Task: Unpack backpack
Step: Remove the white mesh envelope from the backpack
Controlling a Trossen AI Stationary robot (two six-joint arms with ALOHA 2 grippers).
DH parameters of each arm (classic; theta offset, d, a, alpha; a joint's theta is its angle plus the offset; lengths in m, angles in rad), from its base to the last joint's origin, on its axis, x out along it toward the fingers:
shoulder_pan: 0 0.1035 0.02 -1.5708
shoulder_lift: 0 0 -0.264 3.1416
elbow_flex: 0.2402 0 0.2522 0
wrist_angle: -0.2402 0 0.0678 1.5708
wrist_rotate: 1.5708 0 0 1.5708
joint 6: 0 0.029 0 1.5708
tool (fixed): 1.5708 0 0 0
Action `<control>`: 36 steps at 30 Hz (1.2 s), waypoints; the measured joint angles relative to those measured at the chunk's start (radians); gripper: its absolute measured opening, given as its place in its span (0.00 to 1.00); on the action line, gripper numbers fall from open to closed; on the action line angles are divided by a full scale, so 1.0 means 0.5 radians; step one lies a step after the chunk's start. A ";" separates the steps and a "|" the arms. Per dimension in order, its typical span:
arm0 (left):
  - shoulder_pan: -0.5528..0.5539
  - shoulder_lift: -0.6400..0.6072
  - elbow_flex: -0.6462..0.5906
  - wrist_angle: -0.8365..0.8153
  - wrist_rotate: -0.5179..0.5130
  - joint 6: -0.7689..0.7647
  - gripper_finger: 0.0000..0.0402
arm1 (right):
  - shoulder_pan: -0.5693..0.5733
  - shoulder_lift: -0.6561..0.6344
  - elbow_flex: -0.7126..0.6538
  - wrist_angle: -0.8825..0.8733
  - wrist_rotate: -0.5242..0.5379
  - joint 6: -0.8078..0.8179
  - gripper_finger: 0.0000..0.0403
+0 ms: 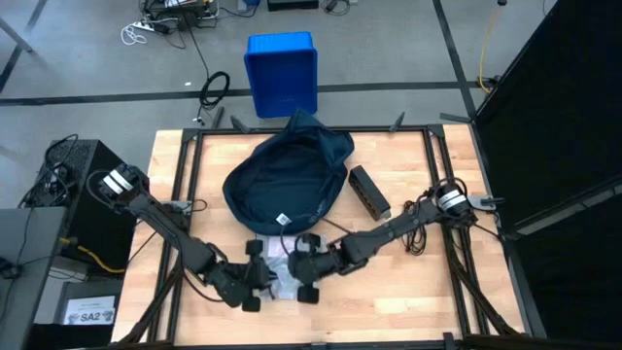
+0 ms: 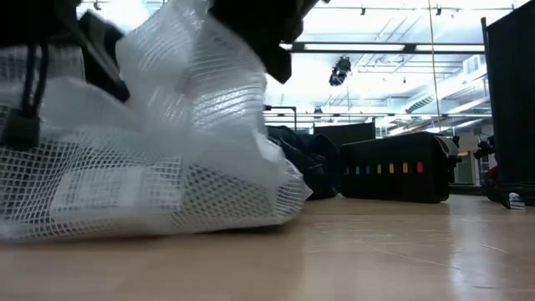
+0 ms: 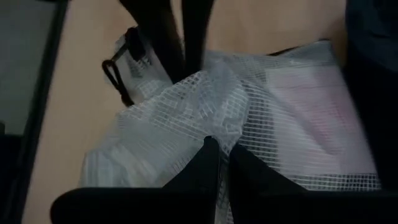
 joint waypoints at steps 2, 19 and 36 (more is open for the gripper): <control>-0.008 -0.055 -0.096 0.044 -0.013 -0.058 0.00 | -0.031 0.016 -0.001 -0.018 -0.030 0.006 0.00; -0.023 -0.108 -0.379 0.958 0.043 0.196 0.02 | 0.091 -0.168 -0.003 -0.451 -0.115 0.226 0.03; -0.025 -0.122 -0.367 1.106 0.161 0.578 0.14 | 0.537 -0.316 -0.001 0.302 0.517 -0.337 0.30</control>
